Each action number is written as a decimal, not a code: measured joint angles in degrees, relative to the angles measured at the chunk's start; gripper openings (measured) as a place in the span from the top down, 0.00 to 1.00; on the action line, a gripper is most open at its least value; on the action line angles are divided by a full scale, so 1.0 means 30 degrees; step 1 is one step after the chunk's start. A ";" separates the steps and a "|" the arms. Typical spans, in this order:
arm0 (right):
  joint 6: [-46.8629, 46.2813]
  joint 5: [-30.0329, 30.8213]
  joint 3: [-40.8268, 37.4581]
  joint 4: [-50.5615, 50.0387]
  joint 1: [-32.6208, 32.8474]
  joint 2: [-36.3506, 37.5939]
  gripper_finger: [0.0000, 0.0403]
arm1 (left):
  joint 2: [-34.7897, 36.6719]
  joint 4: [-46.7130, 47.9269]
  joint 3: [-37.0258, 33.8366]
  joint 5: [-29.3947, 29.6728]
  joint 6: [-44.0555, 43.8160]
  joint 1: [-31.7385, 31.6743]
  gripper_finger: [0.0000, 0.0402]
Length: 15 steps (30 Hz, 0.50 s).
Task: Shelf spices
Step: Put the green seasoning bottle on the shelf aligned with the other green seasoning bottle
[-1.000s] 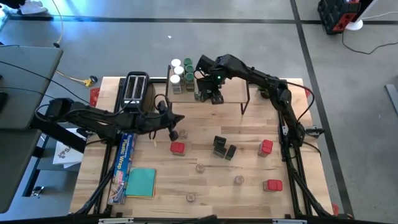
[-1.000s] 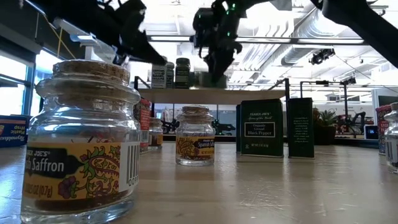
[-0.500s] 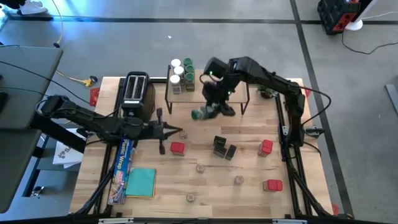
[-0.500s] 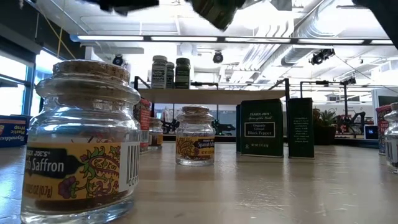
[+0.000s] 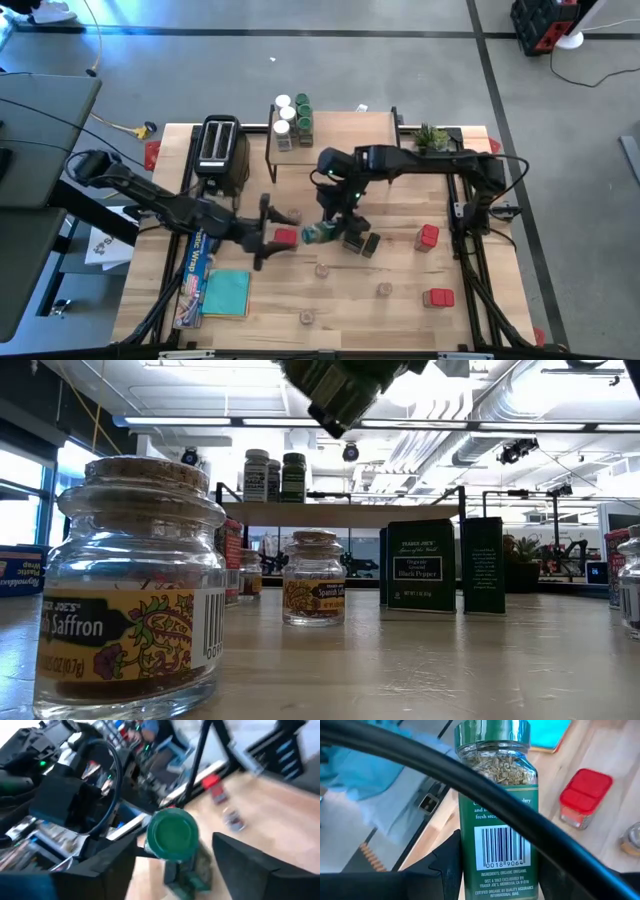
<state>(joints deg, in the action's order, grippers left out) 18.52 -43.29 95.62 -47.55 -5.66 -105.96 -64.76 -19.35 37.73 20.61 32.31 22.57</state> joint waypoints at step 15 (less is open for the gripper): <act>-0.0559 -0.0108 -0.2522 0.3094 0.0071 0.0732 0.53 | -0.2963 0.3844 0.3586 0.0828 0.1721 -0.0015 0.27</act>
<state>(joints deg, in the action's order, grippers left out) 16.84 -43.61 88.05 -38.27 -5.44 -103.77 -73.65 -7.81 48.49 23.09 37.47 22.52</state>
